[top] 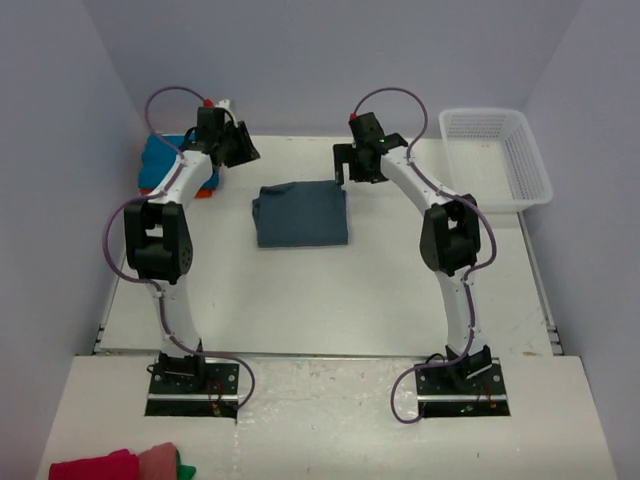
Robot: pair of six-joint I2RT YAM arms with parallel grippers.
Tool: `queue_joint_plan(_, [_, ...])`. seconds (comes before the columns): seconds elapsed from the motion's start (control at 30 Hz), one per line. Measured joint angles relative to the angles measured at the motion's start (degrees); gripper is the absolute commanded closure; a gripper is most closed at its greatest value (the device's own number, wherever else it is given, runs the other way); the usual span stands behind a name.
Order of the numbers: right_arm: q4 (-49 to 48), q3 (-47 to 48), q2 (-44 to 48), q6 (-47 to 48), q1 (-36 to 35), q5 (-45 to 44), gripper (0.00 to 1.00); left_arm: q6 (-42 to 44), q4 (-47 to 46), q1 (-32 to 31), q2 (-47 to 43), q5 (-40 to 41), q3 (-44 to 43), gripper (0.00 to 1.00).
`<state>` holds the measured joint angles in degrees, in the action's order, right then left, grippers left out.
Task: Fold and stack the t-shirts
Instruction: Fold the long partially folded tshirt into a neat square, then smooth out wrinkles on the folded tshirt
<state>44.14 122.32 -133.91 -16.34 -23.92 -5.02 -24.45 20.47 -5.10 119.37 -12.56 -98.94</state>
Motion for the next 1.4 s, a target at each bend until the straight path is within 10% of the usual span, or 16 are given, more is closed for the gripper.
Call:
queue_joint_plan(0.17, [-0.7,-4.4,10.2,0.7,-0.2,0.0,0.01,0.1,0.3,-1.9,-4.6,4.7,-2.2,0.51])
queue_joint_plan(0.23, [-1.0,-4.4,12.3,1.1,-0.4,0.8,0.50,-0.2,0.3,-3.3,-5.2,4.8,-1.9,0.65])
queue_joint_plan(0.27, [-1.2,-4.5,13.0,1.2,-0.4,1.7,0.96,-0.9,0.1,-3.9,-5.3,4.2,-1.4,0.79])
queue_joint_plan(0.3, [-1.3,-4.7,13.3,0.9,-0.4,2.8,1.00,-1.4,-0.1,-4.5,-5.4,3.3,-0.3,0.94])
queue_joint_plan(0.87, [0.4,-4.3,0.7,-5.2,-0.4,30.3,1.00,-13.6,-13.5,-7.4,-7.9,-17.2,28.9,1.00])
queue_joint_plan(1.4, [-5.3,-20.7,0.4,-12.2,0.1,42.0,1.00,-13.9,-15.3,-7.4,-15.8,-15.9,42.5,1.00])
